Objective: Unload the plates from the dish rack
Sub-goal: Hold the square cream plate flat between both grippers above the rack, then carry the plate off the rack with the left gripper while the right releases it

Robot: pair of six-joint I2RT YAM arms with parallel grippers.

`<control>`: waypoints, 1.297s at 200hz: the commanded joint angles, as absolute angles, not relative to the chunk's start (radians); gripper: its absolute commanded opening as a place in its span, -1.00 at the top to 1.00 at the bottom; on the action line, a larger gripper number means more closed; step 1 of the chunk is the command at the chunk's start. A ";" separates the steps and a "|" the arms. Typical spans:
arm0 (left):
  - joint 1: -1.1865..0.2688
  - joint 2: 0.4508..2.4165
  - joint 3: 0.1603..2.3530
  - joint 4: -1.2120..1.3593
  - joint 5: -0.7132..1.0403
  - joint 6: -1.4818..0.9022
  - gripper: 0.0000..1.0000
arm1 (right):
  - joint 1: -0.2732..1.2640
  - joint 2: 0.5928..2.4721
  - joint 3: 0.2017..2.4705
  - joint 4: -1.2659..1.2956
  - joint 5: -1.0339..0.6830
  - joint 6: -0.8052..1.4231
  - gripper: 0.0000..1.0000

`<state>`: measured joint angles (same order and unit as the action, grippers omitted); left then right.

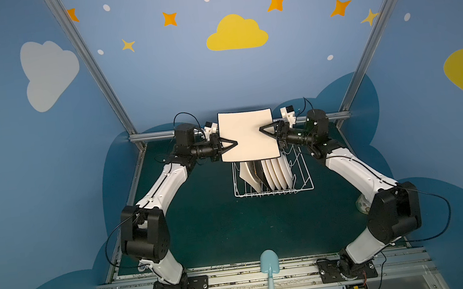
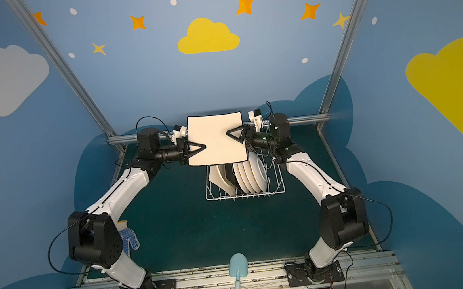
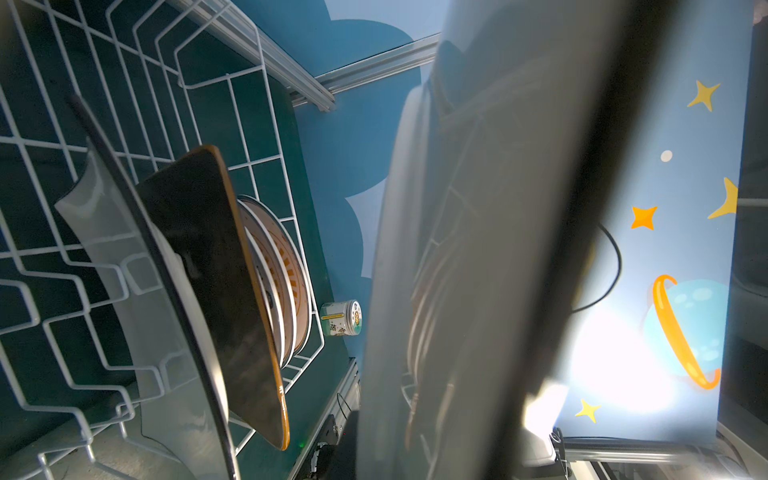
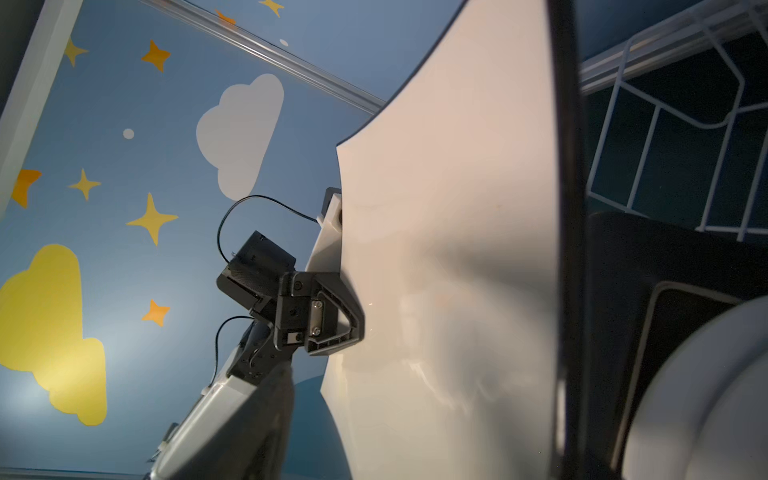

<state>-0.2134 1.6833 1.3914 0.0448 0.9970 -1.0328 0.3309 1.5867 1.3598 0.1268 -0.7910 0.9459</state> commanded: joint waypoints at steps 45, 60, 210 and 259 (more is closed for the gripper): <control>-0.155 1.615 1.513 -0.022 1.048 -0.902 0.94 | 0.340 1.467 1.487 -0.258 -0.695 0.554 -0.78; -0.140 1.615 1.558 -0.107 1.059 -0.846 0.94 | 0.344 1.452 1.503 -0.324 -0.677 0.479 -0.78; 0.187 1.610 1.900 -0.970 0.976 -0.153 0.94 | 0.695 1.279 1.434 -0.448 -0.102 -0.081 -0.79; 0.239 1.693 1.897 -1.066 0.896 -0.022 0.94 | 0.776 1.329 1.467 -0.464 -0.075 -0.141 -0.79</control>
